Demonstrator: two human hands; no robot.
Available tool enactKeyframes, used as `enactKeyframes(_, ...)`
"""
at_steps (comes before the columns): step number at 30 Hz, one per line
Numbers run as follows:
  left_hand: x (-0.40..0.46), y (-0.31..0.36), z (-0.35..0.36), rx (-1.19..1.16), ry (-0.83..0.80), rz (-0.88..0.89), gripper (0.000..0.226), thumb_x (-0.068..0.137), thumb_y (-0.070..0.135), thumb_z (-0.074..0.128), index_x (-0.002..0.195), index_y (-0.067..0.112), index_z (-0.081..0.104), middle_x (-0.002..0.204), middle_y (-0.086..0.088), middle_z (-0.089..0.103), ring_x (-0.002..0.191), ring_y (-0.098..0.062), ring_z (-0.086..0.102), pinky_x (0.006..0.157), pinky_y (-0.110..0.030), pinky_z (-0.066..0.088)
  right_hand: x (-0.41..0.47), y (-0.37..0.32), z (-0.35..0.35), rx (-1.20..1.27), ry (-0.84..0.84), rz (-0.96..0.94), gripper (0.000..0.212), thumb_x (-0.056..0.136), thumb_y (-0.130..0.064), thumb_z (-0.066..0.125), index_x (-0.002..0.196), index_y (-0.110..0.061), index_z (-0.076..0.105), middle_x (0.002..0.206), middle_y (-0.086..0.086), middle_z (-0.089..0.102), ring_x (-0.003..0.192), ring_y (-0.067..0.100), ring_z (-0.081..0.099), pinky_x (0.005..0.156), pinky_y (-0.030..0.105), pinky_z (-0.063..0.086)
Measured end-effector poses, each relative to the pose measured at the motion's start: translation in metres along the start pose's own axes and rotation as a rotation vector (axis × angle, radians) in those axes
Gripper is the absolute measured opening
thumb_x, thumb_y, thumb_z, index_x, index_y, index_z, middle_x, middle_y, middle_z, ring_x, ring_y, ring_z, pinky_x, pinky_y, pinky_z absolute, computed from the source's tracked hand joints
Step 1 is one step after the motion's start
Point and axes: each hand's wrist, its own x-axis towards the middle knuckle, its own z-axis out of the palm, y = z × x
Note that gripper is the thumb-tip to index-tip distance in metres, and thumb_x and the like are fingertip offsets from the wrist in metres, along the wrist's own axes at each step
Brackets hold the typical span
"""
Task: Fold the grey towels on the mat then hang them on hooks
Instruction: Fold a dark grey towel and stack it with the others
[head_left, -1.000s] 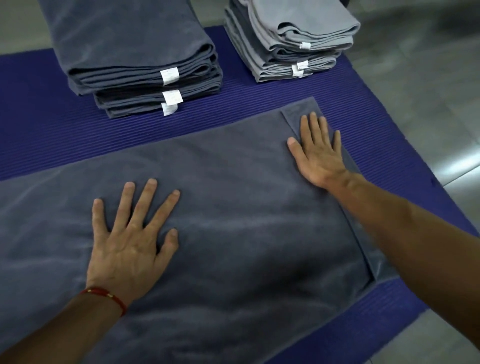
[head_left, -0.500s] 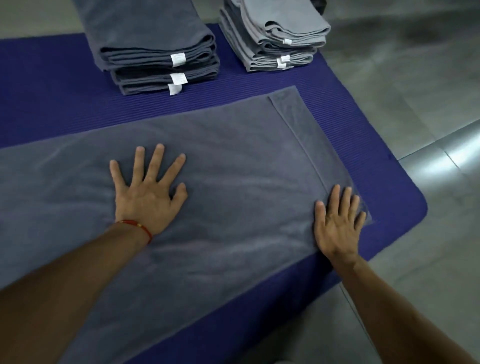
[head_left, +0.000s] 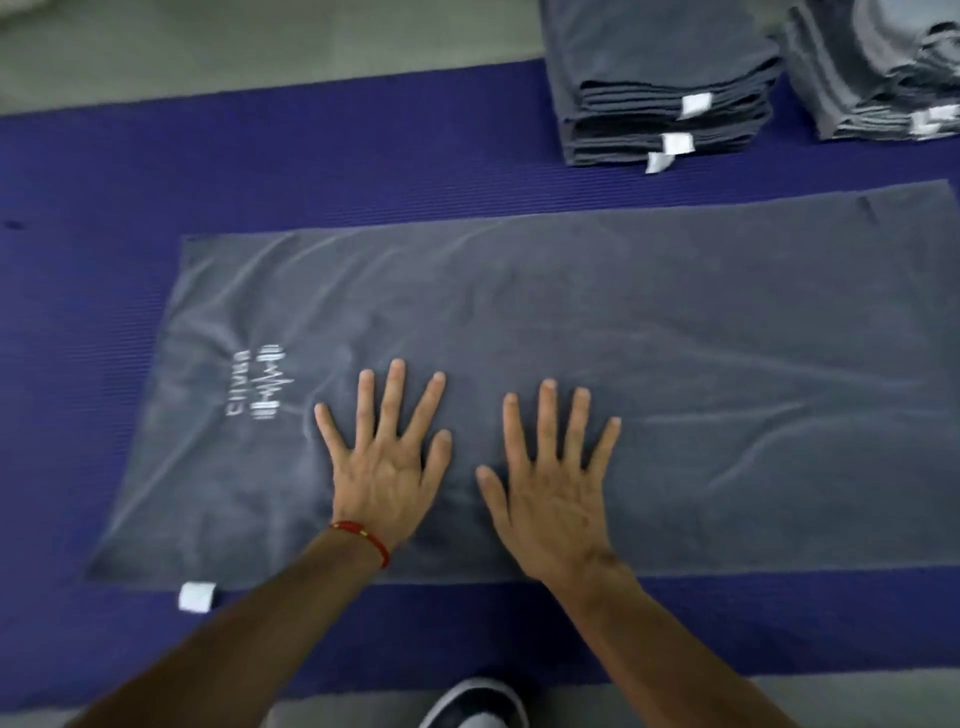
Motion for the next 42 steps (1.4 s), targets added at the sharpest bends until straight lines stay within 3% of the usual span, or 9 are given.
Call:
enactKeyframes(8, -0.067, -0.151, 0.0, -0.134, -0.038, -0.576, 0.06, 0.099, 0.057, 0.017, 0.157, 0.047, 0.005, 0.169, 0.0, 0.002, 0.155, -0.031, 0.0, 0.115, -0.071, 0.001, -0.02, -0.065, 0.011, -0.027, -0.123, -0.601, 0.072, 0.102, -0.058, 0.033, 0.163, -0.024, 0.015, 0.171, 0.007, 0.001, 0.156, 0.036, -0.004, 0.118, 0.07, 0.008)
enactKeyframes(13, -0.071, -0.192, -0.015, -0.184, 0.182, -0.816, 0.046, 0.1, 0.035, 0.052, 0.14, 0.014, 0.047, 0.133, -0.028, 0.048, 0.119, -0.049, 0.045, 0.097, -0.065, 0.039, -0.018, -0.064, 0.011, 0.028, -0.111, -0.598, 0.067, 0.102, -0.055, 0.034, 0.162, -0.028, 0.023, 0.171, 0.002, 0.009, 0.157, 0.03, 0.002, 0.121, 0.067, 0.009)
enactKeyframes(19, -0.051, -0.246, -0.042, -0.582, 0.091, -0.939, 0.013, 0.089, 0.022, 0.074, 0.099, 0.013, 0.071, 0.1, -0.012, 0.072, 0.1, -0.029, 0.064, 0.087, -0.036, 0.049, -0.017, -0.065, 0.012, 0.109, -0.08, -0.563, 0.06, 0.102, -0.049, 0.032, 0.16, -0.032, 0.028, 0.17, -0.004, 0.013, 0.158, 0.025, 0.003, 0.122, 0.064, 0.009)
enactKeyframes(23, -0.046, -0.271, -0.066, -0.862, -0.141, -0.915, 0.014, 0.086, 0.01, 0.077, 0.077, 0.015, 0.068, 0.08, -0.012, 0.064, 0.081, -0.024, 0.059, 0.068, -0.031, 0.051, -0.018, -0.069, 0.011, 0.158, -0.074, -0.523, 0.063, 0.096, -0.05, 0.039, 0.157, -0.034, 0.034, 0.169, -0.007, 0.018, 0.158, 0.023, 0.006, 0.123, 0.063, 0.008)
enactKeyframes(27, -0.043, -0.239, -0.099, -1.054, -0.075, -0.783, 0.013, 0.087, 0.003, 0.073, 0.08, 0.01, 0.065, 0.078, -0.01, 0.064, 0.069, -0.02, 0.059, 0.051, -0.021, 0.051, -0.021, -0.088, 0.01, 0.372, -0.05, -0.413, 0.065, 0.088, -0.058, 0.048, 0.147, -0.032, 0.048, 0.162, -0.009, 0.032, 0.157, 0.023, 0.011, 0.123, 0.061, 0.004)
enactKeyframes(30, -0.035, -0.182, -0.118, -1.157, -0.055, -0.625, 0.008, 0.088, 0.004, 0.073, 0.087, 0.005, 0.066, 0.075, -0.008, 0.066, 0.061, -0.014, 0.062, 0.052, -0.022, 0.053, -0.021, -0.121, -0.007, 0.882, -0.063, -0.308, 0.059, 0.088, -0.059, 0.061, 0.14, -0.033, 0.053, 0.145, -0.018, 0.05, 0.147, 0.007, 0.032, 0.122, 0.04, 0.024)
enactKeyframes(34, 0.0, -0.117, -0.134, -1.13, -0.282, -0.543, 0.015, 0.096, 0.015, 0.066, 0.092, 0.001, 0.07, 0.081, -0.016, 0.074, 0.059, -0.022, 0.071, 0.056, -0.031, 0.061, 0.0, -0.153, -0.038, 1.565, -0.35, 0.195, 0.063, 0.082, -0.05, 0.077, 0.138, -0.041, 0.05, 0.124, -0.019, 0.064, 0.11, -0.005, 0.061, 0.086, 0.017, 0.051)
enactKeyframes(37, 0.06, -0.126, -0.13, -0.773, -0.039, -0.506, 0.014, 0.089, 0.024, 0.069, 0.093, 0.011, 0.074, 0.088, -0.01, 0.076, 0.072, -0.026, 0.073, 0.075, -0.039, 0.062, 0.021, -0.137, -0.032, 1.445, -0.114, 0.397, 0.046, 0.088, -0.023, 0.075, 0.131, -0.027, 0.06, 0.109, -0.011, 0.071, 0.09, -0.002, 0.067, 0.078, 0.017, 0.056)
enactKeyframes(42, 0.142, -0.144, -0.107, -0.338, 0.025, -0.271, 0.041, 0.092, 0.022, 0.065, 0.13, 0.009, 0.06, 0.133, -0.021, 0.057, 0.121, -0.038, 0.055, 0.103, -0.036, 0.04, 0.025, -0.101, -0.011, 0.731, 0.178, 0.205, 0.034, 0.085, -0.025, 0.077, 0.117, -0.022, 0.067, 0.102, -0.002, 0.073, 0.1, 0.022, 0.063, 0.087, 0.044, 0.049)
